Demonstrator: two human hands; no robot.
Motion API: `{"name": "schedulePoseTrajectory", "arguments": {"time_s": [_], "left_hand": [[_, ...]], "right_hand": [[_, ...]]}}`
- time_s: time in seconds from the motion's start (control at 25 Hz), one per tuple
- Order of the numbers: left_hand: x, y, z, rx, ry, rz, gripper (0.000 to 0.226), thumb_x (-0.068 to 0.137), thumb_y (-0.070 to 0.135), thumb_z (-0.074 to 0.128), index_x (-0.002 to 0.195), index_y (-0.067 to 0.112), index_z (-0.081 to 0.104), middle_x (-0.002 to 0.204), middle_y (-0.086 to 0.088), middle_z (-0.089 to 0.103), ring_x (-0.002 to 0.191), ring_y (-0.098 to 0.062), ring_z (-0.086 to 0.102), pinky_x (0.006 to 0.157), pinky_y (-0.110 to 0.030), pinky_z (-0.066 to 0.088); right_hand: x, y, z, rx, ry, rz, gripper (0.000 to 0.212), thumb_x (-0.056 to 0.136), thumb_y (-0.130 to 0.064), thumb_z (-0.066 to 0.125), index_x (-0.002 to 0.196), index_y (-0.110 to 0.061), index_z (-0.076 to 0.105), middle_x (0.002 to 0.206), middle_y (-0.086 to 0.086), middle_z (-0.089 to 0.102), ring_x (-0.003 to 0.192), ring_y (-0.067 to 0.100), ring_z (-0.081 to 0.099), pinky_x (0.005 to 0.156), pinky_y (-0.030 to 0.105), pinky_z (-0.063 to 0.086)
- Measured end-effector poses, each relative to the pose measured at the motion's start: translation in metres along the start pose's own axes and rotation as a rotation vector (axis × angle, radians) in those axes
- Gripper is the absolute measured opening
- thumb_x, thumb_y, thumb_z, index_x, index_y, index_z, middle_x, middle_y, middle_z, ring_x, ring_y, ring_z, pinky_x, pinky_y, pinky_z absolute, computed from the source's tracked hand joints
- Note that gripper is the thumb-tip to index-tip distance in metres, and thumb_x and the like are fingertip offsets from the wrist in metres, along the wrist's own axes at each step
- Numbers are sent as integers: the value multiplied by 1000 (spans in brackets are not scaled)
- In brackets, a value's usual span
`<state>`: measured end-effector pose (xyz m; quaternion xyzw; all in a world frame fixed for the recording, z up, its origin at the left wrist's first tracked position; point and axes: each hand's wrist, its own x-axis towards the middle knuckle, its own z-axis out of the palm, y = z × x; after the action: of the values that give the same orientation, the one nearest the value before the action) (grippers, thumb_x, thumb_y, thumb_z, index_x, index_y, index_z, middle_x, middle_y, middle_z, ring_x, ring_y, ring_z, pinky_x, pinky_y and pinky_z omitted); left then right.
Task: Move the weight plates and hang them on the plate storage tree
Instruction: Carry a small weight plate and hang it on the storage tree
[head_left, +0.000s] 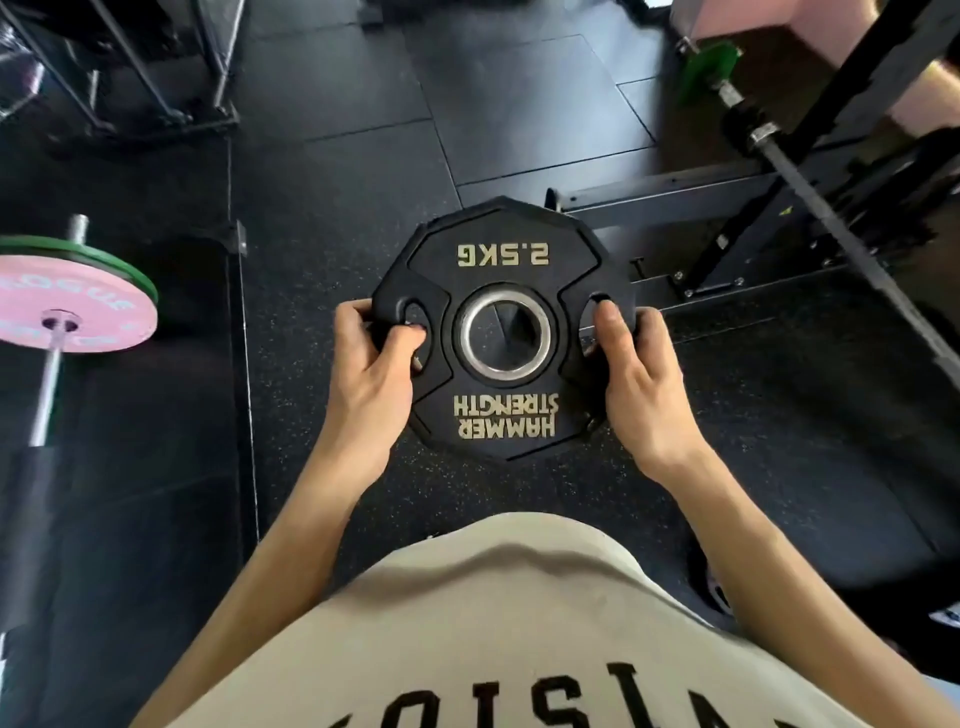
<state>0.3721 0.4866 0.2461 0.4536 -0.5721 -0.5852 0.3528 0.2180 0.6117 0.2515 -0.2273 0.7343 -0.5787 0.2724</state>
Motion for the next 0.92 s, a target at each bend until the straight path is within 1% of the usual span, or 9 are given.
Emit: {"name": "schedulePoseTrajectory", "arguments": {"time_s": [0.12,0.28,0.36,0.52,0.64,0.72,0.8,0.92], "left_hand": [[26,6,-58,3,56,29,16,95,9,53,92,23,47,74,12,52,62,6,50,64,-14,42],[61,17,-119,0,115,50,17,95,11,54,91,26,47,73,14,54,63,5,52,71,-20,42],[78,19,-138,4,136,49,16,94,12,54,92,26,47,76,12,54,65,5,52,72,-21,43],[120,19,-158,3,177,25,13,95,13,53,97,25,47,81,10,55,67,5,52,71,-17,45],[169,22,-164,-17,195,-3,14,94,11,53,98,22,46,78,9,53,69,-1,50,73,-23,44],[208,23,-164,-19,195,-23,15,93,10,53,97,23,46,76,9,53,69,-3,50,73,-28,43],[250,28,-160,-19,192,-24,17,93,10,54,97,24,46,74,10,54,69,-3,50,72,-29,43],[318,36,-152,-2,191,-41,17,94,11,55,102,23,46,80,7,55,69,-2,51,73,-29,45]], "right_hand": [[5,-17,62,-33,-45,-23,30,100,-40,45,89,-12,45,79,-5,46,60,-7,43,62,7,37],[17,-44,134,-51,-86,-55,30,101,-37,45,78,-18,39,74,-7,39,57,-8,41,62,7,35],[28,-51,160,-47,-100,-71,30,101,-35,45,77,-18,38,72,-8,39,55,-8,41,62,7,35],[71,-58,204,-47,-142,-69,30,100,-37,47,80,-16,41,72,-7,39,56,-4,39,59,9,36],[115,-65,234,-33,-168,-51,27,100,-38,47,81,-18,44,69,-10,42,55,-6,40,57,8,36],[148,-70,251,-7,-172,-48,26,101,-34,47,80,-18,43,66,-11,41,51,-6,41,53,6,34],[186,-77,267,8,-177,-47,26,101,-31,47,79,-18,42,65,-10,39,49,-6,41,51,6,34],[251,-92,291,4,-183,-8,24,100,-32,47,83,-16,44,69,-7,44,51,-6,44,51,7,36]]}}
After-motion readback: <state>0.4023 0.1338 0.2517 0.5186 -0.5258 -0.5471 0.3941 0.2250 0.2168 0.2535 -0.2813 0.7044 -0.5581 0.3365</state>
